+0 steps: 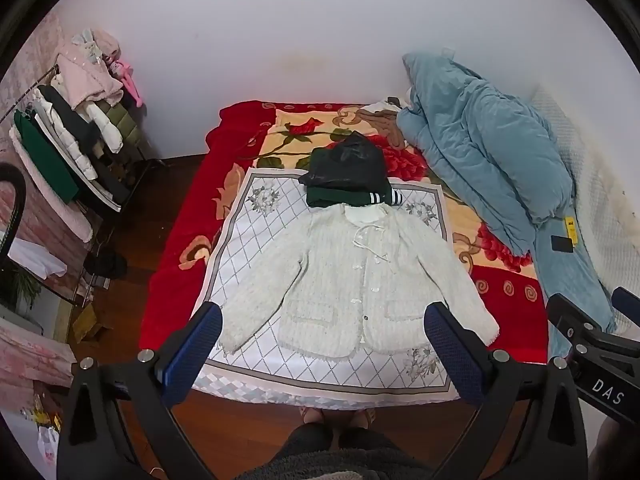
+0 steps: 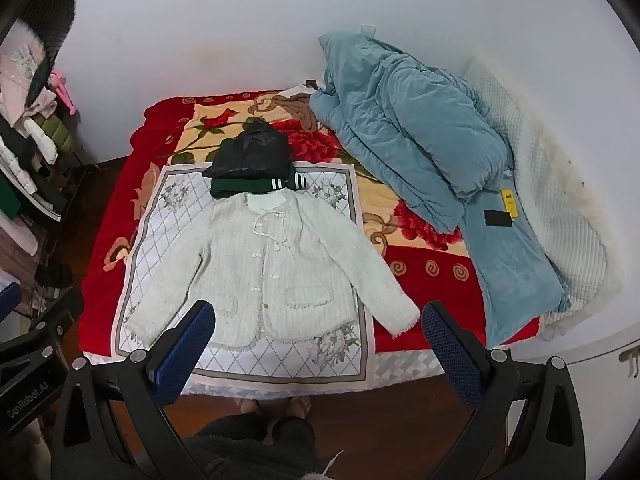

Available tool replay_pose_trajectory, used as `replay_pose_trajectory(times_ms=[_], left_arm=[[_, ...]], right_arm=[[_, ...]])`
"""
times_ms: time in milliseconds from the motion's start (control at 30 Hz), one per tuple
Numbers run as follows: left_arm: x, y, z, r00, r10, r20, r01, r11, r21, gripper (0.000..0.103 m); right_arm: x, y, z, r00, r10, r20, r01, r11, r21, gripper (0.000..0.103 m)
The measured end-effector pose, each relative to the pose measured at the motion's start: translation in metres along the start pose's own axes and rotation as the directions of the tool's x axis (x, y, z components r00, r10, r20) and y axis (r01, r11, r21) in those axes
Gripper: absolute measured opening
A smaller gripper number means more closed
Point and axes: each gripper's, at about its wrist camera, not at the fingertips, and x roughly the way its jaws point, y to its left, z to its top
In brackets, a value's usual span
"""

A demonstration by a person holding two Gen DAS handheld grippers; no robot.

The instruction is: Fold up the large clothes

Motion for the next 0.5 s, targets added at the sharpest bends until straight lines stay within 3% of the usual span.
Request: replay_pose_trajectory(times_ms=[500], left_arm=[[-0.009, -0.008, 0.002, 1.000, 0.013, 0.014, -0.013, 1.000, 0.005, 0.103]], right_arm=[[-0.011, -0.004, 0.003, 1.000, 0.006, 0.007, -0.006, 1.000, -0.008, 0.103]])
